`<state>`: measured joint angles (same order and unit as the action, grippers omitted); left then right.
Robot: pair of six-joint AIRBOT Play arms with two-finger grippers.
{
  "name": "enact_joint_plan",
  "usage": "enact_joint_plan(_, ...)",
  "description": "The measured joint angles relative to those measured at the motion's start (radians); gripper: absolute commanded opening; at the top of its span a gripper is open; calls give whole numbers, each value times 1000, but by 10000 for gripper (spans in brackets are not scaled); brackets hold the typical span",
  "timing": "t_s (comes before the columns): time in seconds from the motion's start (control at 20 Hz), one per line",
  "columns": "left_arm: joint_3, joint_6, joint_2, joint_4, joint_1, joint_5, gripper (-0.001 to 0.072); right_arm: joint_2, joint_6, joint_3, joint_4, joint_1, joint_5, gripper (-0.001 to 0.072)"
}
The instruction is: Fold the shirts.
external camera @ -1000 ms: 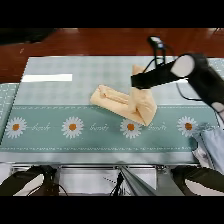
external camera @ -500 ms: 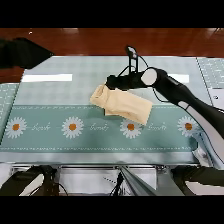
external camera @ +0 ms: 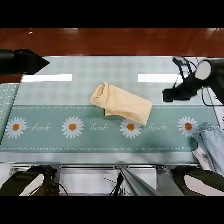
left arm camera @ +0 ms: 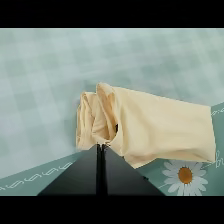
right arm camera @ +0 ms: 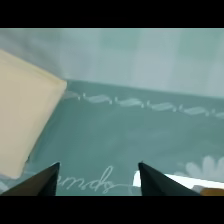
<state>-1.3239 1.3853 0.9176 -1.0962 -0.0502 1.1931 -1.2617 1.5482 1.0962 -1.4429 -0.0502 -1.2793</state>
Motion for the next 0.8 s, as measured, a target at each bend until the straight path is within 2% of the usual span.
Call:
enact_joint_plan(0.1, 2, 3, 0, -11, 0, -1, 20, 14, -45, -136, 189, 94, 53, 623)
enact_joint_plan(0.25, 3, 7, 0, -20, 0, 0, 19, 24, -136, -322, 523, 153, 208, 623)
enact_joint_plan(0.45, 10, 7, 0, -24, 0, 12, 20, -5, -212, -454, 766, 113, 385, 616)
enact_joint_plan(0.5, 16, 8, 0, -25, 0, 13, 20, -19, -221, -468, 805, 89, 427, 573)
enact_joint_plan(0.55, 21, 8, 0, -26, 0, 15, 20, -34, -228, -478, 851, 63, 463, 391)
enact_joint_plan(0.6, 24, 8, 0, -26, 0, 18, 20, -47, -236, -486, 883, 37, 505, 144)
enact_joint_plan(0.65, 28, 8, 0, -26, 0, 18, 20, -57, -244, -490, 903, 16, 544, 25)
enact_joint_plan(0.8, 38, 8, 1, -26, 0, 18, 20, -66, -289, -461, 945, -2, 576, 18)
